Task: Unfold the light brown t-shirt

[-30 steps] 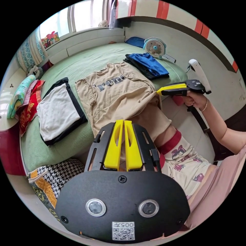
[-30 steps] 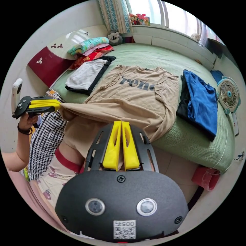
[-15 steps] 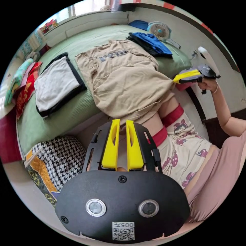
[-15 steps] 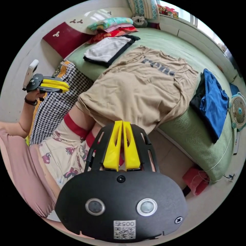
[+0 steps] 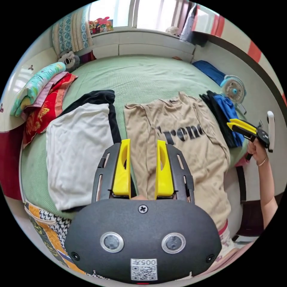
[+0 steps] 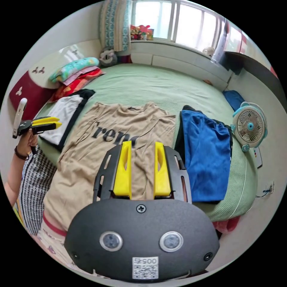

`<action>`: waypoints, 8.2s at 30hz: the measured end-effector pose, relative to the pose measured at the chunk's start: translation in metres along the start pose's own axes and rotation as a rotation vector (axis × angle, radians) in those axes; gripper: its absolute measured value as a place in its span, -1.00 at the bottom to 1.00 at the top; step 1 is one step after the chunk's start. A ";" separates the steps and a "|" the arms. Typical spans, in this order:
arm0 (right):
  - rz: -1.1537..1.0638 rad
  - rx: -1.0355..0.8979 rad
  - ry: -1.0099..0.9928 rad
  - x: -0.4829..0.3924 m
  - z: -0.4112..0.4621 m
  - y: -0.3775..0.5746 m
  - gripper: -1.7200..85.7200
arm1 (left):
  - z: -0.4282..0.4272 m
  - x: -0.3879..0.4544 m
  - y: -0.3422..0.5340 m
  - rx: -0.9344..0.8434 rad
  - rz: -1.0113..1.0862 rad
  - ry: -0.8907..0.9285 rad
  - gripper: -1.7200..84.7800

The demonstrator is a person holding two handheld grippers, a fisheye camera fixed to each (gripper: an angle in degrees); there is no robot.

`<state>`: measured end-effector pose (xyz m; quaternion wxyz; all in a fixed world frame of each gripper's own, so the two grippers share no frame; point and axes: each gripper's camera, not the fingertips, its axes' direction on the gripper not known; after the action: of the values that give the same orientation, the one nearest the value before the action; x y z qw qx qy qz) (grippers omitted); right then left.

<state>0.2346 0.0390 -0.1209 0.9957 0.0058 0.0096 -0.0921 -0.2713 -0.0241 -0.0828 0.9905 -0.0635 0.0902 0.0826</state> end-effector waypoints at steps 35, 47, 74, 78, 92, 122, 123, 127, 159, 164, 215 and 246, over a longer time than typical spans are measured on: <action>0.118 -0.024 -0.028 0.044 0.147 -0.131 -0.78 | 0.153 -0.072 -0.135 -0.015 0.002 -0.008 -0.74; 0.089 -0.119 0.050 -0.003 0.183 -0.116 -0.85 | 0.217 -0.069 -0.110 -0.098 -0.158 0.073 -0.76; 0.421 0.045 -0.023 0.129 0.018 -0.050 -0.88 | 0.059 -0.157 -0.021 0.060 -0.330 -0.004 -0.85; 0.257 0.043 -0.005 0.072 0.014 -0.064 -0.84 | 0.067 -0.110 -0.029 0.037 -0.220 -0.017 -0.85; -0.037 -0.151 0.211 -0.040 0.151 -0.191 -0.70 | 0.170 -0.049 -0.154 -0.090 -0.060 -0.173 -0.68; 0.101 -0.138 0.135 0.010 0.167 -0.251 -0.83 | 0.147 -0.108 -0.173 -0.009 -0.222 -0.226 -0.84; 0.075 -0.121 0.133 0.005 0.159 -0.250 -0.80 | 0.143 -0.106 -0.172 0.007 -0.222 -0.214 -0.83; 0.005 -0.130 0.079 -0.013 0.150 -0.239 -0.74 | 0.129 -0.084 -0.166 0.075 -0.194 -0.156 -0.82; -0.022 -0.178 0.016 -0.021 0.126 -0.222 -0.65 | 0.184 0.035 -0.190 -0.005 0.075 -0.060 -0.75; 0.011 -0.140 -0.016 -0.030 0.183 -0.279 -0.64 | 0.209 0.023 -0.245 -0.025 0.013 -0.022 -0.67; 0.276 -0.048 0.052 -0.254 -0.021 0.128 -0.98 | 0.005 0.219 0.185 -0.016 -0.223 -0.137 -0.98; 0.298 -0.125 0.047 -0.275 -0.041 0.196 -0.99 | -0.018 0.299 0.228 -0.097 -0.125 -0.178 -0.98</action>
<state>-0.0003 0.2826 -0.1539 0.9963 -0.0526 0.0376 0.0574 -0.0244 0.2420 -0.1819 0.9935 -0.1093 -0.0064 0.0303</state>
